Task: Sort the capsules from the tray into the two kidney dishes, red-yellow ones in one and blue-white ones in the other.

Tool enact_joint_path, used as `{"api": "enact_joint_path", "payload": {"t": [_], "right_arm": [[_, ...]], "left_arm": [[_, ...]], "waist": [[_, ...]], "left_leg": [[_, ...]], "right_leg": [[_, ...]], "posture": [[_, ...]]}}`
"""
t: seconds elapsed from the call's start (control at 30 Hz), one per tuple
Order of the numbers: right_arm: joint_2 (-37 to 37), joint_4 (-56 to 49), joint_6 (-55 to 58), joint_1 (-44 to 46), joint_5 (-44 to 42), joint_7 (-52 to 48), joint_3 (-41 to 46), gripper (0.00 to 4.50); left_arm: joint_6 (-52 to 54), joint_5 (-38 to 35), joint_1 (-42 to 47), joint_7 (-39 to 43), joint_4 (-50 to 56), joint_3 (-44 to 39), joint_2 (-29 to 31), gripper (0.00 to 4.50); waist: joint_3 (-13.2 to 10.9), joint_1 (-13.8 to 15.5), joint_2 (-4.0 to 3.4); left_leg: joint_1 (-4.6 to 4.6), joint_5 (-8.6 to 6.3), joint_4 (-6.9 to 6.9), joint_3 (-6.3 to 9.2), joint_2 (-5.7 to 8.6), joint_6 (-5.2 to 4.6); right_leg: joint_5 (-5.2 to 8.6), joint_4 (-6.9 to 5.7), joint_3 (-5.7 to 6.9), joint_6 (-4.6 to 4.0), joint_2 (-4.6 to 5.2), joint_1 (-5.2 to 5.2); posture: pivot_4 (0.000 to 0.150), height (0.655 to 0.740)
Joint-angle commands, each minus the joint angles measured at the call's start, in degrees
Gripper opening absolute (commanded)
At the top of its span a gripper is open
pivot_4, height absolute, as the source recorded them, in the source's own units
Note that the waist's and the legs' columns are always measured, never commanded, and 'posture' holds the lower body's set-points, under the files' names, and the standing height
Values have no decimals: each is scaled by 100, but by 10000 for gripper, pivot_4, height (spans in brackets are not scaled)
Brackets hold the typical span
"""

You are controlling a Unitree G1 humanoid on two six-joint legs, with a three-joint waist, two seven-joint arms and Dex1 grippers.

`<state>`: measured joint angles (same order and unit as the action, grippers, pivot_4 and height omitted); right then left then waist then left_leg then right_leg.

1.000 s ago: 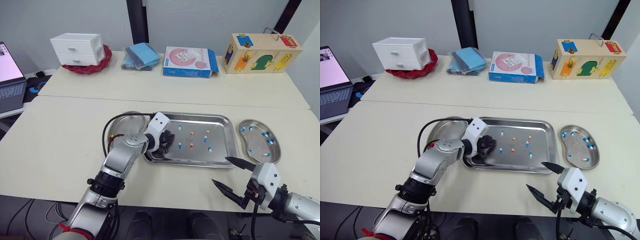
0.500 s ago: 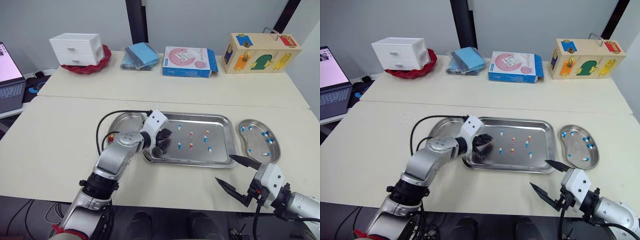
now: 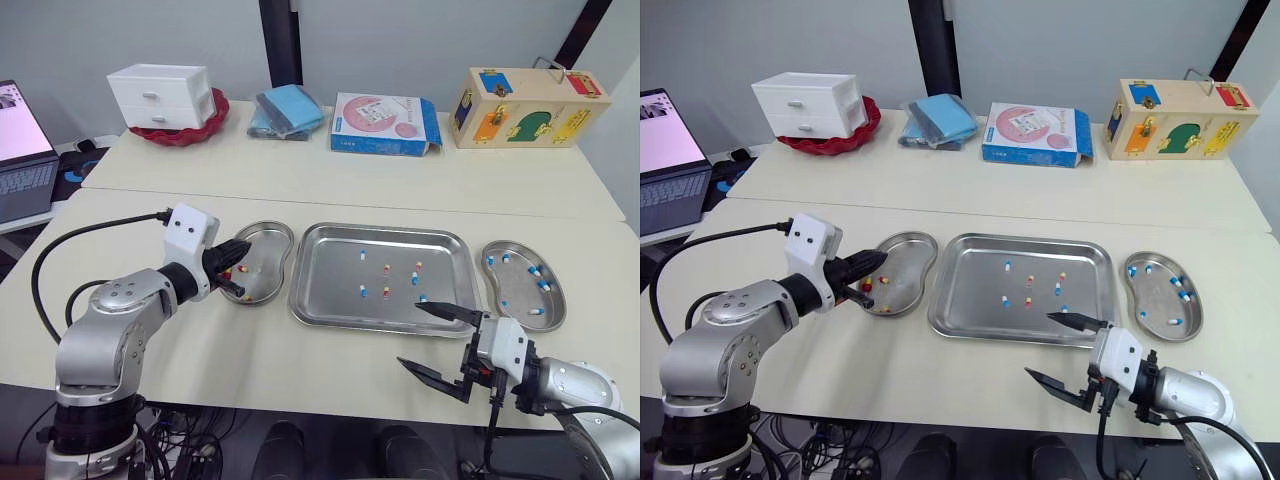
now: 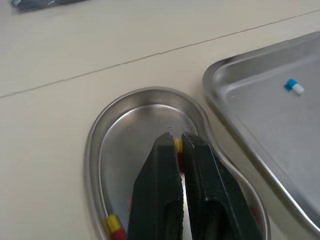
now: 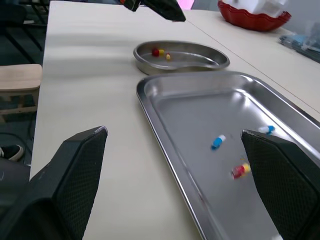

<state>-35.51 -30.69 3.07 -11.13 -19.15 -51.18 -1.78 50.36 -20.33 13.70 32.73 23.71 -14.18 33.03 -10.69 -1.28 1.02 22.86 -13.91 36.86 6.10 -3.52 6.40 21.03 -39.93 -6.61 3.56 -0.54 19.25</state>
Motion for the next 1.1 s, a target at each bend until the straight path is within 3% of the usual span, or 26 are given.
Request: {"api": "enact_joint_path", "payload": {"t": [0.03,0.4,0.53,0.9,1.1], "right_arm": [[30,-51,48,136,-56,11,-107,45000],[114,-183,279,383,-93,176,-290,45000],[97,-210,344,394,-126,180,-257,45000],[86,-230,374,342,-143,161,-229,45000],[84,-229,358,287,-120,162,-240,45000]], "left_arm": [[-323,-49,-27,-87,156,-156,11,589],[-781,-43,-127,-132,-122,-113,6,589],[-1061,-104,-139,32,-162,-131,78,10386],[-1134,-305,-270,122,-52,-232,215,44573],[-1109,-421,-323,129,-35,-259,312,44573]], "waist": [[0,-4,0],[-1,-32,0],[-1,-31,0],[-1,-35,-1],[-1,-35,-1]], "left_leg": [[0,0,0,1,0,0],[-1,0,-2,1,-2,0],[-1,0,-3,1,-2,0],[-1,0,-3,1,-3,0],[-1,0,-3,1,-3,0]], "right_leg": [[0,0,1,0,0,0],[0,-1,1,0,-2,2],[0,-1,1,0,-2,2],[0,-1,1,0,-2,2],[0,0,1,0,-2,3]], "posture": [[1500,7302],[1500,7302],[1500,7302],[1500,7302],[1500,7302]]}}
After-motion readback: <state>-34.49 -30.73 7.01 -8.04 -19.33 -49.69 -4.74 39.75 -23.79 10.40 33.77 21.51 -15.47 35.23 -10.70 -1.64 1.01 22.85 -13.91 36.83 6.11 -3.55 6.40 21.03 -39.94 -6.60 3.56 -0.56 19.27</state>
